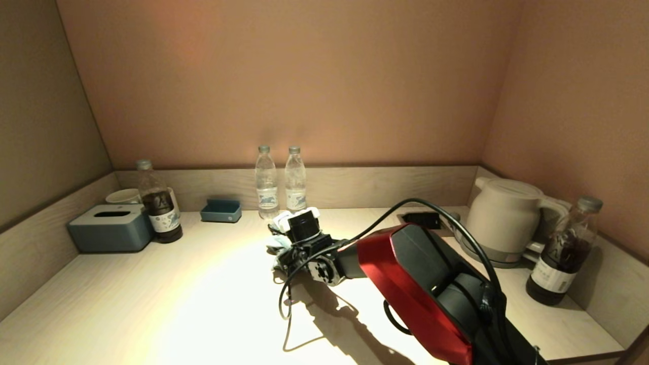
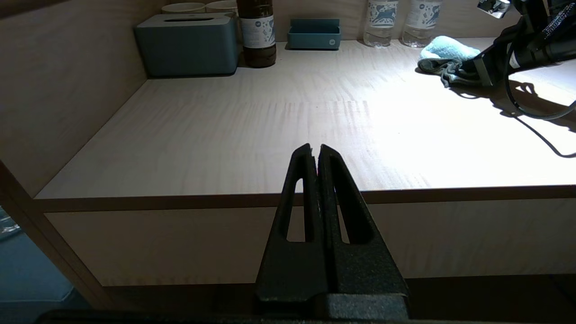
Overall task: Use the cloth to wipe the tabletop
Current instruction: Sweep the stains on the table
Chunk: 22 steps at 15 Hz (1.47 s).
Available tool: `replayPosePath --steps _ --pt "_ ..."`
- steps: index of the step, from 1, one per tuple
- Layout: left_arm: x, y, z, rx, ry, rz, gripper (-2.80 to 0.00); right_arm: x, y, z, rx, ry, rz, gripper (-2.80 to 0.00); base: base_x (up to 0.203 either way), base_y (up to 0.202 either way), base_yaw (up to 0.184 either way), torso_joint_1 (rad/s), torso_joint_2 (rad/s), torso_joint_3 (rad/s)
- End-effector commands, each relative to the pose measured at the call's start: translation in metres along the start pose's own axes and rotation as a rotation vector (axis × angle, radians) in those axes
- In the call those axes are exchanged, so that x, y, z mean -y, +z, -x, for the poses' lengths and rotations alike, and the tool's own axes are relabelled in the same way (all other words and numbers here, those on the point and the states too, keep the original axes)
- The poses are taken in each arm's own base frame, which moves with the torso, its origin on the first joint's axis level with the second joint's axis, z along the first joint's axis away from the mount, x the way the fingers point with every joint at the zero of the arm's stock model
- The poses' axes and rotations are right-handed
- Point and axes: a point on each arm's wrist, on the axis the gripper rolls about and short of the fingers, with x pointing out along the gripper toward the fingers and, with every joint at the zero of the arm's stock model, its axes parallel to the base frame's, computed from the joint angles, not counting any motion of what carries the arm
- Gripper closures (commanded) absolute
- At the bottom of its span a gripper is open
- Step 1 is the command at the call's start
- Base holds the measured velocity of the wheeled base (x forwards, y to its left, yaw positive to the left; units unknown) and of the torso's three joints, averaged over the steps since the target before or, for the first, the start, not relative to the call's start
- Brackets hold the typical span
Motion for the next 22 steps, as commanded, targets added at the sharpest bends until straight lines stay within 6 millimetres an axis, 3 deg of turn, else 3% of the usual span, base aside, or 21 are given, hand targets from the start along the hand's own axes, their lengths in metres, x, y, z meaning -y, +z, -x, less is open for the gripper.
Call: replayPosePath --steps 1,5,7,11,13,16,18,20,22 --pt "0.0 0.0 0.0 0.0 -0.001 0.0 0.0 0.013 -0.009 -0.007 -0.026 -0.032 -0.016 0.0 0.0 0.0 0.0 0.0 0.0 0.0" --pt "0.0 0.0 0.0 0.0 -0.001 0.0 0.0 0.026 -0.009 0.0 -0.047 -0.086 -0.044 0.0 0.0 0.0 0.0 0.0 0.0 0.0" --pt "0.0 0.0 0.0 0.0 -0.001 0.0 0.0 0.033 0.0 0.022 -0.048 -0.09 -0.051 0.0 0.0 0.0 0.0 0.0 0.0 0.0" --pt "0.0 0.0 0.0 0.0 -0.001 0.0 0.0 0.027 -0.006 0.056 -0.107 -0.061 -0.049 0.0 0.0 0.0 0.0 0.0 0.0 0.0" --pt "0.0 0.0 0.0 0.0 -0.001 0.0 0.0 0.016 -0.01 0.07 -0.13 -0.033 -0.05 0.0 0.0 0.0 0.0 0.0 0.0 0.0" --pt "0.0 0.0 0.0 0.0 -0.001 0.0 0.0 -0.018 -0.022 0.096 -0.146 0.037 -0.017 0.0 0.0 0.0 0.0 0.0 0.0 0.0" --pt "0.0 0.0 0.0 0.0 -0.001 0.0 0.0 -0.024 -0.022 0.099 -0.132 0.049 -0.012 0.0 0.0 0.0 0.0 0.0 0.0 0.0" --pt "0.0 0.0 0.0 0.0 -0.001 0.0 0.0 -0.062 -0.018 0.11 -0.09 0.117 0.033 0.0 0.0 0.0 0.0 0.0 0.0 0.0" --pt "0.0 0.0 0.0 0.0 -0.001 0.0 0.0 -0.079 -0.008 0.112 -0.028 0.143 0.043 0.0 0.0 0.0 0.0 0.0 0.0 0.0"
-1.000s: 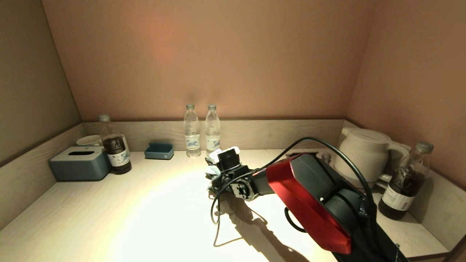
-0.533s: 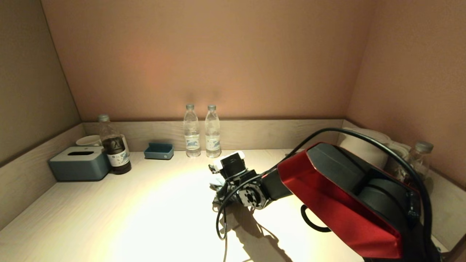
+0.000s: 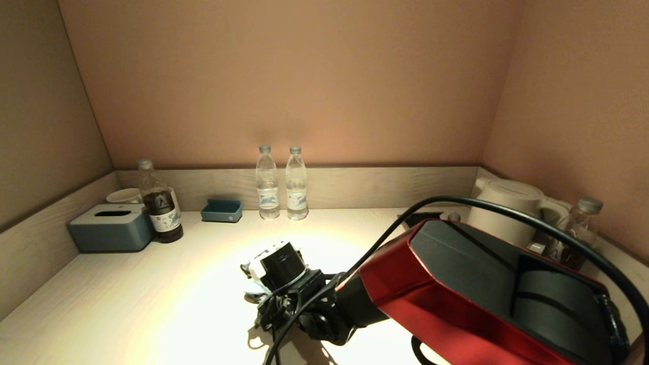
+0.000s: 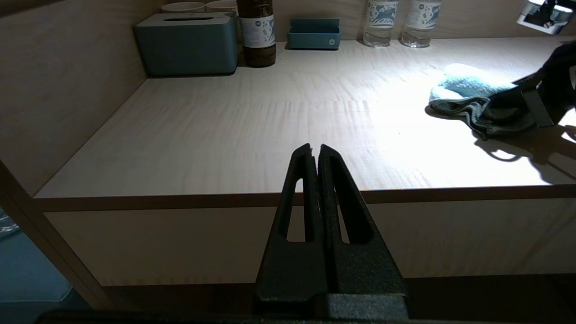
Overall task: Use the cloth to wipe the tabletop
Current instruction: Sweep the stains on the table
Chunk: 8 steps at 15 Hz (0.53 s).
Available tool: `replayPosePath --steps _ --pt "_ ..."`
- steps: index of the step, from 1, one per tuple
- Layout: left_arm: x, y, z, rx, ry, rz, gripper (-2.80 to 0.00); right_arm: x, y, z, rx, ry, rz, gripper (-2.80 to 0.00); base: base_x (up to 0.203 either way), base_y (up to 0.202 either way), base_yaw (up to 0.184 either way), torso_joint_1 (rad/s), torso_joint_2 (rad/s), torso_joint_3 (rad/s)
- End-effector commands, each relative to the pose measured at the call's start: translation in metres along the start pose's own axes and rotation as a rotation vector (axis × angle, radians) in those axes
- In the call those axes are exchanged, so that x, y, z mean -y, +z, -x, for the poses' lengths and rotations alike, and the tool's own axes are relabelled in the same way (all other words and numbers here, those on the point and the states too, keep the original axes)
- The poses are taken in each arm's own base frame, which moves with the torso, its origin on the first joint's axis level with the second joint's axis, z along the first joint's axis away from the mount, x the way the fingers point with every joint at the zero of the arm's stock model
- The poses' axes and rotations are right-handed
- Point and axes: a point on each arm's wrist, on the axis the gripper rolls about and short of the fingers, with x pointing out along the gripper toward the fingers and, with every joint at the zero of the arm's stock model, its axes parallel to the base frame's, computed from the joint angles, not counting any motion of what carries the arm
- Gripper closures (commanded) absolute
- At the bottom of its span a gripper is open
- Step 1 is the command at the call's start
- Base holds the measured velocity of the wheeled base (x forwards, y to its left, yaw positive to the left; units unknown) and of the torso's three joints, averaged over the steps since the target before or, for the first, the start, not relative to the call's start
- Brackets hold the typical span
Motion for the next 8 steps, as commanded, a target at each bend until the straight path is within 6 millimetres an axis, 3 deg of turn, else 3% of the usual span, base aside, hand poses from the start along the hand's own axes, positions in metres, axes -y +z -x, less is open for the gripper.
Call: replayPosePath --steps 1,6,8 --pt "0.0 0.0 0.0 0.001 0.001 0.001 0.0 -0.009 0.01 0.0 0.06 0.006 0.003 0.0 0.0 0.0 0.0 0.0 0.0 0.0" --pt "0.0 0.0 0.0 0.001 0.001 0.001 0.0 -0.017 0.022 -0.031 0.111 -0.003 0.011 0.0 0.0 0.0 0.0 0.0 0.0 0.0" --pt "0.0 0.0 0.0 0.001 0.001 0.001 0.0 -0.009 0.023 -0.052 0.116 -0.026 -0.004 0.0 0.0 0.0 0.0 0.0 0.0 0.0"
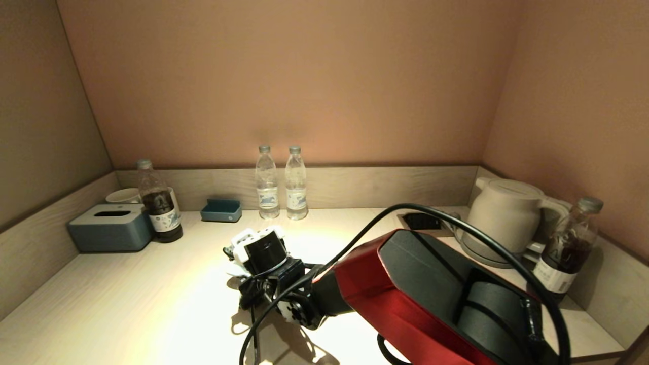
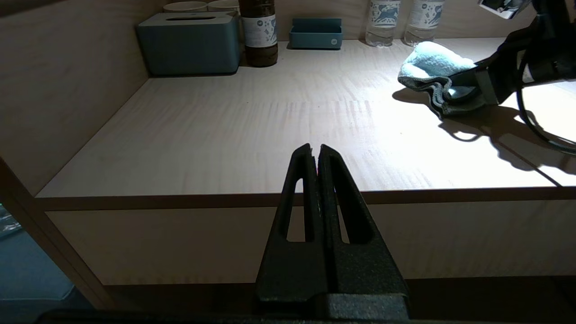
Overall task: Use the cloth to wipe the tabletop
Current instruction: Sweep the stains on the table
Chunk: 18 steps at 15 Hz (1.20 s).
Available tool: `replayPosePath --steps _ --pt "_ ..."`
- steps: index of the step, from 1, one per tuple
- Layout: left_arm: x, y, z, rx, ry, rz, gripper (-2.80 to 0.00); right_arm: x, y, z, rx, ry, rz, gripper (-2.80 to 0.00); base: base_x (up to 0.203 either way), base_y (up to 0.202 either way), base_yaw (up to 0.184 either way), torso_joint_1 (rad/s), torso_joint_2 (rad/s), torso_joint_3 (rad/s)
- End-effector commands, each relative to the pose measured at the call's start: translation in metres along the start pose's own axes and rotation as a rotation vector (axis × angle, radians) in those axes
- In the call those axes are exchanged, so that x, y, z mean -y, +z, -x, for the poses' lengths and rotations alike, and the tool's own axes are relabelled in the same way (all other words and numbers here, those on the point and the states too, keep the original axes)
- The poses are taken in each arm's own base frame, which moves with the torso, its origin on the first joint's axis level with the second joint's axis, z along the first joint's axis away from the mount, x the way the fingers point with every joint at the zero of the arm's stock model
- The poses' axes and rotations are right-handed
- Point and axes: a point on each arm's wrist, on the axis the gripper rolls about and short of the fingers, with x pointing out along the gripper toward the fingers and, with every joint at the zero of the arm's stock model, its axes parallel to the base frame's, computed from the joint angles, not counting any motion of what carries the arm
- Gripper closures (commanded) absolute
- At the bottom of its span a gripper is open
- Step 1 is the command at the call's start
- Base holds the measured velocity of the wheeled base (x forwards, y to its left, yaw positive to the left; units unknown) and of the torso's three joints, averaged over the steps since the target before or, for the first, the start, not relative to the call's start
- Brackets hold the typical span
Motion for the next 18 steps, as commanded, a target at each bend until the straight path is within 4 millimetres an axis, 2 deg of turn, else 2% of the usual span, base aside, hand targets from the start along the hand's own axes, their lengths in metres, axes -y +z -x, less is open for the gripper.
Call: replayPosePath --steps 1,6,9,11,15,18 --pt "0.0 0.0 0.0 0.001 0.0 0.001 0.0 0.002 -0.014 -0.024 -0.026 -0.016 -0.002 0.0 0.0 0.0 0.0 0.0 0.0 0.0" --pt "0.0 0.0 0.0 0.001 0.0 0.001 0.0 0.026 -0.028 -0.061 -0.068 -0.069 -0.028 0.0 0.0 0.0 0.0 0.0 0.0 0.0" --pt "0.0 0.0 0.0 0.001 0.0 0.001 0.0 0.026 -0.033 -0.066 -0.084 -0.07 -0.028 0.0 0.0 0.0 0.0 0.0 0.0 0.0" --pt "0.0 0.0 0.0 0.001 0.0 0.001 0.0 0.019 -0.028 -0.062 -0.073 -0.06 -0.023 0.0 0.0 0.0 0.0 0.0 0.0 0.0" --pt "0.0 0.0 0.0 0.001 0.0 0.001 0.0 -0.024 -0.015 -0.045 -0.038 0.011 0.017 0.0 0.0 0.0 0.0 0.0 0.0 0.0" --pt "0.0 0.0 0.0 0.001 0.0 0.001 0.0 -0.058 0.004 -0.021 0.011 0.071 0.045 0.0 0.0 0.0 0.0 0.0 0.0 0.0"
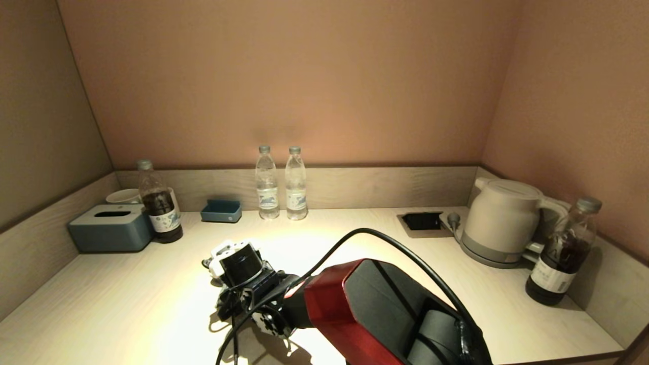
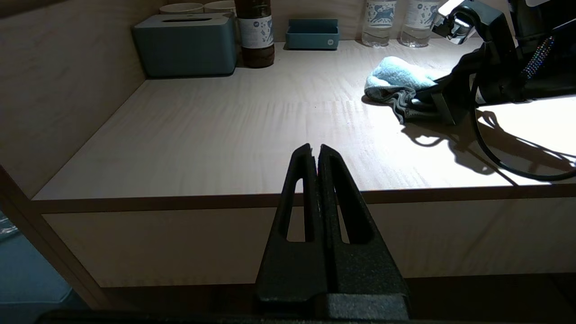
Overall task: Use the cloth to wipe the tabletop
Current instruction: Sweep the stains on the table
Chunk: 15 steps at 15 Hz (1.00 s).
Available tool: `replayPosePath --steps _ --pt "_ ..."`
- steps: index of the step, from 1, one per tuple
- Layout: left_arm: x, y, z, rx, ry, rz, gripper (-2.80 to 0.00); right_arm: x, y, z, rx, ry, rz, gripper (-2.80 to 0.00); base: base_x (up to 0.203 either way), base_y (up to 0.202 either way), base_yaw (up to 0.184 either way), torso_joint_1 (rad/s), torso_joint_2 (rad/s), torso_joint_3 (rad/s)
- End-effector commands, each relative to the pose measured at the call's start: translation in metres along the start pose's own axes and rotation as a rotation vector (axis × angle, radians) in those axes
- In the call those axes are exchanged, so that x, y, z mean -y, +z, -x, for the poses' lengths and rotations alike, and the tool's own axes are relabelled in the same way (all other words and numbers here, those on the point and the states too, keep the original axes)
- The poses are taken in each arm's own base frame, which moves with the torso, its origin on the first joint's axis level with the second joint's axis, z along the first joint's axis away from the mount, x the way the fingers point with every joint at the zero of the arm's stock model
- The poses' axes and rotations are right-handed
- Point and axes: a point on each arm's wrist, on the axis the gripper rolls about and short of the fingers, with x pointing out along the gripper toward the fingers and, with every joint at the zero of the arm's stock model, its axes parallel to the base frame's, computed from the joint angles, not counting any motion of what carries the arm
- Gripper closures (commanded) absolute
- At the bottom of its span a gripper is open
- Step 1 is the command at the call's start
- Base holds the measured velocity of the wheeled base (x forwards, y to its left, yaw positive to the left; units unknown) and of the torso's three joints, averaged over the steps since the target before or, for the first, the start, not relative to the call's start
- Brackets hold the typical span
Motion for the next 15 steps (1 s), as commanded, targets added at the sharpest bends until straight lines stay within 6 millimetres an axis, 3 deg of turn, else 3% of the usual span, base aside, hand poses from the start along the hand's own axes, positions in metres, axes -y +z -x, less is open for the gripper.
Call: replayPosePath --steps 1,3,6,9,12,15 --pt "0.0 0.0 0.0 0.0 0.001 0.0 0.0 -0.011 0.011 0.011 0.032 0.02 0.008 0.0 0.0 0.0 0.0 0.0 0.0 0.0" --pt "0.0 0.0 0.0 0.0 0.001 0.0 0.0 -0.025 0.016 0.026 0.039 0.047 0.023 0.0 0.0 0.0 0.0 0.0 0.0 0.0" --pt "0.0 0.0 0.0 0.0 0.001 0.0 0.0 -0.017 0.006 0.027 -0.001 0.023 0.02 0.0 0.0 0.0 0.0 0.0 0.0 0.0" --pt "0.0 0.0 0.0 0.0 0.001 0.0 0.0 0.032 -0.019 0.018 -0.08 -0.075 -0.02 0.0 0.0 0.0 0.0 0.0 0.0 0.0" --pt "0.0 0.0 0.0 0.0 -0.001 0.0 0.0 0.084 -0.027 0.017 -0.094 -0.165 -0.081 0.0 0.0 0.0 0.0 0.0 0.0 0.0" --pt "0.0 0.0 0.0 0.0 0.001 0.0 0.0 0.105 -0.026 0.028 -0.101 -0.205 -0.104 0.0 0.0 0.0 0.0 0.0 0.0 0.0"
